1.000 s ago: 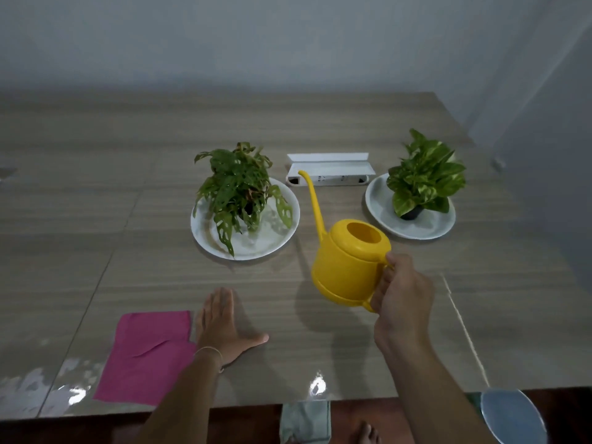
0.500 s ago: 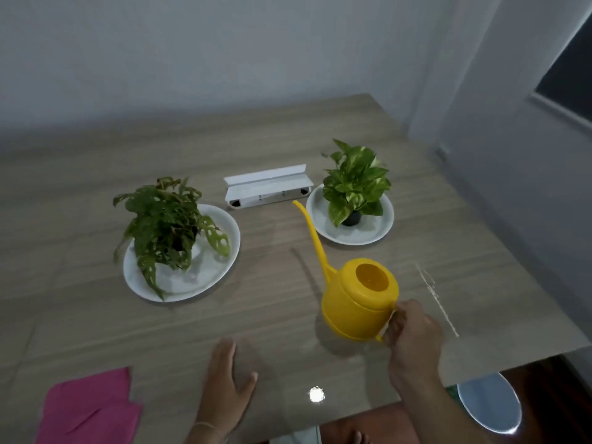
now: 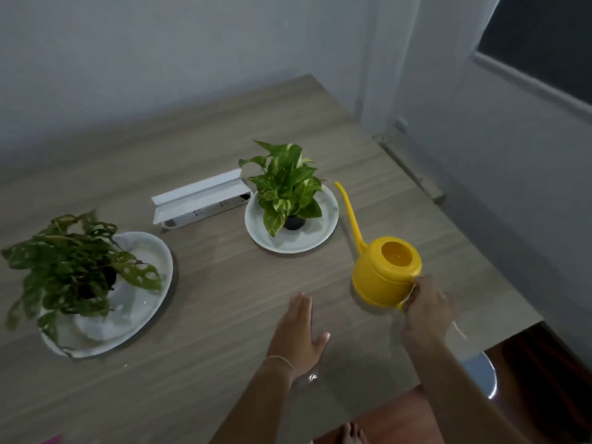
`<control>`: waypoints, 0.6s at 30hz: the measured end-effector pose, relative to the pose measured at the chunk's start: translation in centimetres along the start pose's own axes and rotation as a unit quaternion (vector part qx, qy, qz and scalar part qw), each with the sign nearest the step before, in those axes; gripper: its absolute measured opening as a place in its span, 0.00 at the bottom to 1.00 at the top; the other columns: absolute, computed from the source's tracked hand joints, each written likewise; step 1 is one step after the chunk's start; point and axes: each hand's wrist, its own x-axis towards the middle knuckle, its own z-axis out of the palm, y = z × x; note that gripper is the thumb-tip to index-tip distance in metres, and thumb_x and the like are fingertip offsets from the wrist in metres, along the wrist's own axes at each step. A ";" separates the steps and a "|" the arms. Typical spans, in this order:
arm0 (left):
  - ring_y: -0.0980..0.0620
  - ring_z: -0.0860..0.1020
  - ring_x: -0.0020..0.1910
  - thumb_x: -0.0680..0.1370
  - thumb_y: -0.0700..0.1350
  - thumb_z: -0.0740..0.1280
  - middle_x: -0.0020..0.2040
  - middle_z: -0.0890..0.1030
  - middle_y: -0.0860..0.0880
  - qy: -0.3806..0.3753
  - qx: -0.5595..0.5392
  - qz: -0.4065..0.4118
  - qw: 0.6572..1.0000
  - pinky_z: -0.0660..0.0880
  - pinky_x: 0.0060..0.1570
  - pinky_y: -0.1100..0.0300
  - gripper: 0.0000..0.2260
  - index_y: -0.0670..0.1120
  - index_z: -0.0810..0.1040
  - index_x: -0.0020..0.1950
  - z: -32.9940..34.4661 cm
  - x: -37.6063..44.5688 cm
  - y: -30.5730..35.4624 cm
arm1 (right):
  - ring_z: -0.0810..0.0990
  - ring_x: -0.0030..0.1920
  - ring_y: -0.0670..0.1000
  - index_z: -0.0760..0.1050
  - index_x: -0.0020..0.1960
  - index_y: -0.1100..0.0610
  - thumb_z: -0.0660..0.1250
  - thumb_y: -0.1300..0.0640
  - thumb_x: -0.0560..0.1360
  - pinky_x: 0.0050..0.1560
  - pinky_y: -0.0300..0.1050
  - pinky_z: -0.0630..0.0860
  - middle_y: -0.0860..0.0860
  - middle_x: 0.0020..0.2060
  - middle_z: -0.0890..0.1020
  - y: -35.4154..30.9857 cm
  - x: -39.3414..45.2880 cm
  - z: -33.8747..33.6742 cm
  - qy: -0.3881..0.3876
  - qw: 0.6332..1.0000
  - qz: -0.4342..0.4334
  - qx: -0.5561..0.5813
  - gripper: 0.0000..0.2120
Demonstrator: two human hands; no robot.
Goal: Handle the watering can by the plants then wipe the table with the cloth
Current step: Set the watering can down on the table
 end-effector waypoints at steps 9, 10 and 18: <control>0.49 0.29 0.77 0.68 0.73 0.62 0.78 0.28 0.48 -0.088 0.095 -0.028 0.991 0.36 0.77 0.50 0.56 0.46 0.33 0.79 3.1 5.1 2.5 | 0.59 0.25 0.44 0.66 0.32 0.54 0.65 0.53 0.71 0.28 0.45 0.56 0.44 0.24 0.62 -0.1 7.5 3.4 0.060 0.998 -0.019 0.025 0.12; 0.50 0.27 0.75 0.66 0.74 0.62 0.77 0.26 0.49 -0.090 0.094 -0.032 0.991 0.35 0.76 0.51 0.58 0.47 0.31 0.78 3.5 5.1 2.3 | 0.58 0.25 0.44 0.64 0.30 0.52 0.65 0.51 0.69 0.27 0.43 0.55 0.43 0.22 0.62 0.1 8.2 3.7 0.062 0.998 -0.020 0.025 0.13; 0.52 0.22 0.72 0.65 0.74 0.64 0.75 0.23 0.51 -0.110 0.097 -0.049 0.988 0.30 0.73 0.52 0.60 0.50 0.25 0.76 3.9 5.6 2.2 | 0.57 0.25 0.43 0.61 0.23 0.50 0.65 0.49 0.67 0.25 0.39 0.56 0.41 0.21 0.60 3.0 10.9 5.4 0.045 0.997 -0.024 0.059 0.19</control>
